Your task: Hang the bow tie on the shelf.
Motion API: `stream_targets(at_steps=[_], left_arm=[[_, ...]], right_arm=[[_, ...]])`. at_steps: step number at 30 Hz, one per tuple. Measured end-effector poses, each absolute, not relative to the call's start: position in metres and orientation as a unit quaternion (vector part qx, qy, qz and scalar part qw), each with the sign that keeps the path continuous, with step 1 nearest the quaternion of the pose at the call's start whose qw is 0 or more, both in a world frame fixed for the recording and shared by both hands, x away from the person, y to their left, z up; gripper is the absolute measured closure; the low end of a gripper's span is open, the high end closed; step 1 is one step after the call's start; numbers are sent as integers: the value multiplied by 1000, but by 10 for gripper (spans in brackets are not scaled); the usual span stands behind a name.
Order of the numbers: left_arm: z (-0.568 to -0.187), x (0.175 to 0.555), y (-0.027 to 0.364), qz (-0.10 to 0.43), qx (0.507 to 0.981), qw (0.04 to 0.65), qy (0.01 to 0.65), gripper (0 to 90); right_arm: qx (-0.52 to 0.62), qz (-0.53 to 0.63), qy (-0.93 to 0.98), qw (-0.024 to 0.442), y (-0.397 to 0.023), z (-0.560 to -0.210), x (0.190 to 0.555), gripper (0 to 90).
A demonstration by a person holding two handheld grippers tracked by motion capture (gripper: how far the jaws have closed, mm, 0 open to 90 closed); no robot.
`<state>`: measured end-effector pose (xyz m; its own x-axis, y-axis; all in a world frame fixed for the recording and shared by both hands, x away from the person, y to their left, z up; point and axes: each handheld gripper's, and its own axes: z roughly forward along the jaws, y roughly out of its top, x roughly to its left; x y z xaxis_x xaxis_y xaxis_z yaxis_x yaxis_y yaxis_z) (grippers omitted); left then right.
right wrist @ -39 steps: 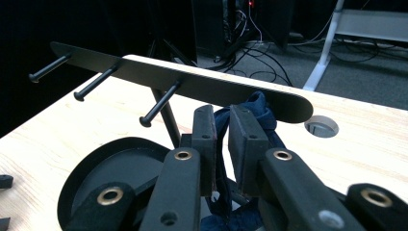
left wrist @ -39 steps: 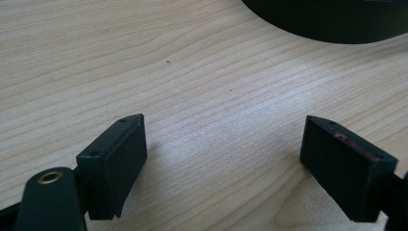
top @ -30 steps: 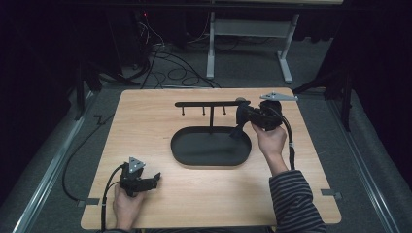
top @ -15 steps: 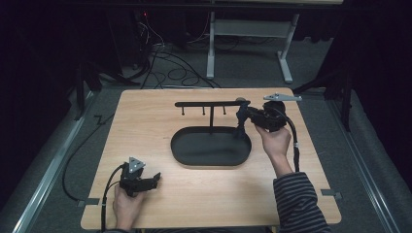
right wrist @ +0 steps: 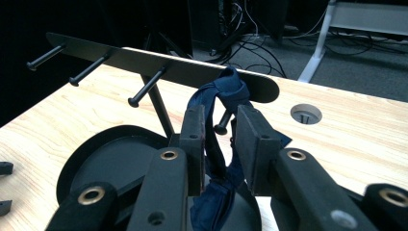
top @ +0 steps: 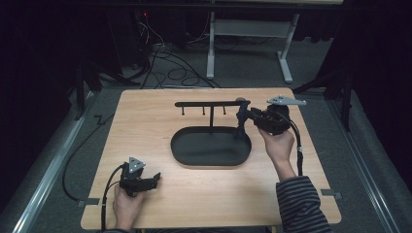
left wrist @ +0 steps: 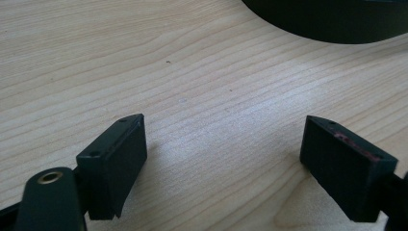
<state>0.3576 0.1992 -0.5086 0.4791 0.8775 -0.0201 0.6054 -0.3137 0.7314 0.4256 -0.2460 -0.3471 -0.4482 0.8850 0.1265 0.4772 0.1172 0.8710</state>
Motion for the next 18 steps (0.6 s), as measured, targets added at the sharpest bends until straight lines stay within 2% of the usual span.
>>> stream_targets(at_steps=[9,18], left_arm=[[-509,358,199,196,787,348,471,170],[-509,358,199,196,787,348,471,170]], right_arm=[[482,439,719,242,-242,-353,426,714],[490,423,717,258,-236,-361,432,585]])
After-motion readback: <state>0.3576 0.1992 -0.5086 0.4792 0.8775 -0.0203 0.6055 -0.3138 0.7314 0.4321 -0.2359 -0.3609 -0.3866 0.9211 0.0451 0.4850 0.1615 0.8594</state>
